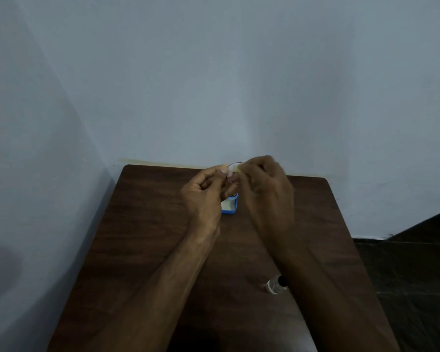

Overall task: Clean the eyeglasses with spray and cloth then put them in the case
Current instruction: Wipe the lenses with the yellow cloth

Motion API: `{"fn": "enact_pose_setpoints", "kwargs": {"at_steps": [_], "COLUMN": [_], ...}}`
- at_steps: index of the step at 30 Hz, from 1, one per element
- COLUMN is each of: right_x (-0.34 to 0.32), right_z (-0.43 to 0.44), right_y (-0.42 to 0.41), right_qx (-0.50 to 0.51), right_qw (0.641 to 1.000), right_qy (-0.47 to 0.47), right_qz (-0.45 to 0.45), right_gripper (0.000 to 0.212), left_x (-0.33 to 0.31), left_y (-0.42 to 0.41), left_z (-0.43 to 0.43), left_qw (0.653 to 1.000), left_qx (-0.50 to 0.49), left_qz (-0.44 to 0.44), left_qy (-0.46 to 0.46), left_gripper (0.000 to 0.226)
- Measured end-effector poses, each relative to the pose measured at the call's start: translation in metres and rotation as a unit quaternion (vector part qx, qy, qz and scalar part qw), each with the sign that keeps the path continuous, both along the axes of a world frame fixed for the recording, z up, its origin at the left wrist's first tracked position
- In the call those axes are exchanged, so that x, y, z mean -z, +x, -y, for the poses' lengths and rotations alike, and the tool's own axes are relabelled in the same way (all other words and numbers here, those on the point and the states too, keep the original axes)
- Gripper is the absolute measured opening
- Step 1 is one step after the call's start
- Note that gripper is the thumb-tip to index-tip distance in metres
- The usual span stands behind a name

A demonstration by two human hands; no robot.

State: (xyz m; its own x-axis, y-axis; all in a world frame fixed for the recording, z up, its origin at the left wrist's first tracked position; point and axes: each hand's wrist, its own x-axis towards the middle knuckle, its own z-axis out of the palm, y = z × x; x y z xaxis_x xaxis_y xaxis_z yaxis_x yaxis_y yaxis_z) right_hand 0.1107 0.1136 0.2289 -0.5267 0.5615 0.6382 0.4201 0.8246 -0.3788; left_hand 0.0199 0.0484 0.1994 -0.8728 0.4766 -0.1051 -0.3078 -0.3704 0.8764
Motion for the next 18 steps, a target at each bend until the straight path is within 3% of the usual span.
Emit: {"fn": "enact_pose_setpoints", "kwargs": {"at_steps": [3,7,12,16,18], "right_x": [-0.009,-0.009,-0.014,-0.003,-0.001], "right_z": [-0.014,0.003,-0.016,0.009,0.002], "right_y": [-0.002,-0.005,-0.004,-0.002,0.001], "right_qx": [0.043,-0.038,0.054,-0.031,-0.008], "right_qw": [0.999,0.999,0.997,0.999,0.999], "right_qy": [-0.015,-0.006,-0.024,-0.027,-0.029], "right_qz": [-0.03,-0.01,-0.05,-0.024,-0.021], "right_gripper": [0.006,0.005,0.006,0.003,0.006], "left_x": [-0.002,-0.003,-0.005,-0.002,-0.003], "left_y": [0.006,0.009,0.011,0.003,0.004], "left_z": [0.001,-0.002,-0.002,-0.003,-0.004], "left_qw": [0.999,0.999,0.998,0.998,0.999], "left_qx": [0.001,-0.003,-0.012,-0.027,-0.023], "left_qz": [-0.031,-0.04,-0.064,-0.052,-0.043], "left_qy": [-0.007,-0.006,0.001,-0.019,-0.011], "left_gripper": [0.012,0.007,0.016,0.014,0.014]}}
